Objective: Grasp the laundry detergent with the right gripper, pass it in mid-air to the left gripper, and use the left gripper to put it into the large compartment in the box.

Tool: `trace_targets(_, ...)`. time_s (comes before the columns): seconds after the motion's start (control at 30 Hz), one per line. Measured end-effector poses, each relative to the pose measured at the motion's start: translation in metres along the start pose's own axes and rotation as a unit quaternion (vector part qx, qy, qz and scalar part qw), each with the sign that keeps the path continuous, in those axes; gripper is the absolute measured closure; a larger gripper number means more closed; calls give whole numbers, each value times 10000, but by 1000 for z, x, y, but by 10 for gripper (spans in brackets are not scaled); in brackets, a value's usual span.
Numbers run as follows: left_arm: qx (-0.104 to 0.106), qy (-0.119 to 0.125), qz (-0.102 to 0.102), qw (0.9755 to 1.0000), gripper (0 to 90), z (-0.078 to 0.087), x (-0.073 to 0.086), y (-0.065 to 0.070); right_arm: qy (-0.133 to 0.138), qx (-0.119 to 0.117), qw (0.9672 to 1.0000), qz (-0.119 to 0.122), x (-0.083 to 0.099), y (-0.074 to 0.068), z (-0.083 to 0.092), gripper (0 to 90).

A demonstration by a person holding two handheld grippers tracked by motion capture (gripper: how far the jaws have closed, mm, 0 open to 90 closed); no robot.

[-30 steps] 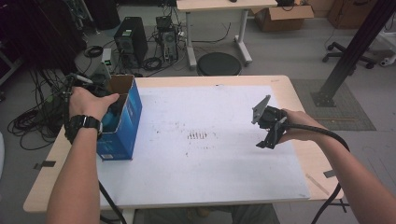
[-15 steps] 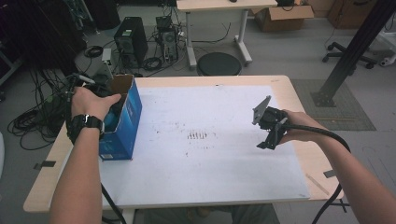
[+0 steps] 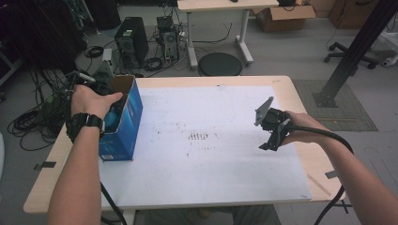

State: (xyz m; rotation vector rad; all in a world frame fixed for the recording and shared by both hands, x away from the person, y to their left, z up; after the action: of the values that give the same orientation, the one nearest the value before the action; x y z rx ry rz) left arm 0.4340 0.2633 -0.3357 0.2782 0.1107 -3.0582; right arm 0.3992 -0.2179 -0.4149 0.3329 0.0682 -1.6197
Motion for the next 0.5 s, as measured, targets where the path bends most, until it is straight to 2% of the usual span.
trace_targets(0.13, -67, 85, -21, 9999, 318, 12, -1, -1, 9, 10, 10000, 12, -1, -1, 2, 94)
trace_targets(0.27, -94, 187, -182, 9996, 304, 30, 0, 3, 51, 14, 10000, 38, -4, -2, 6, 93)
trace_targets(0.37, -51, 275, -356, 9990, 293, 44, 0, 10, 66, 30, 10000, 46, -6, -1, 9, 93)
trace_targets(0.5, 21, 363, -591, 9976, 266, 53, 2, 25, 106, 46, 9999, 85, -11, 0, 11, 92)
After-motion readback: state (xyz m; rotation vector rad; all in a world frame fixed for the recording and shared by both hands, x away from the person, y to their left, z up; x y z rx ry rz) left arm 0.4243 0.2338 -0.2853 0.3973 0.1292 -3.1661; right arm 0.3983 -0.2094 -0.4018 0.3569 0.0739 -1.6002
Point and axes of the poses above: each handheld gripper's, and its own axes: z roughly backward along the jaws, x roughly out of its underside, y roughly to its right, the point moved 8 cm from there along -z, roughly forward along the jaws, and after that the axes turned 6 degrees about z, right-handed, at the moved point
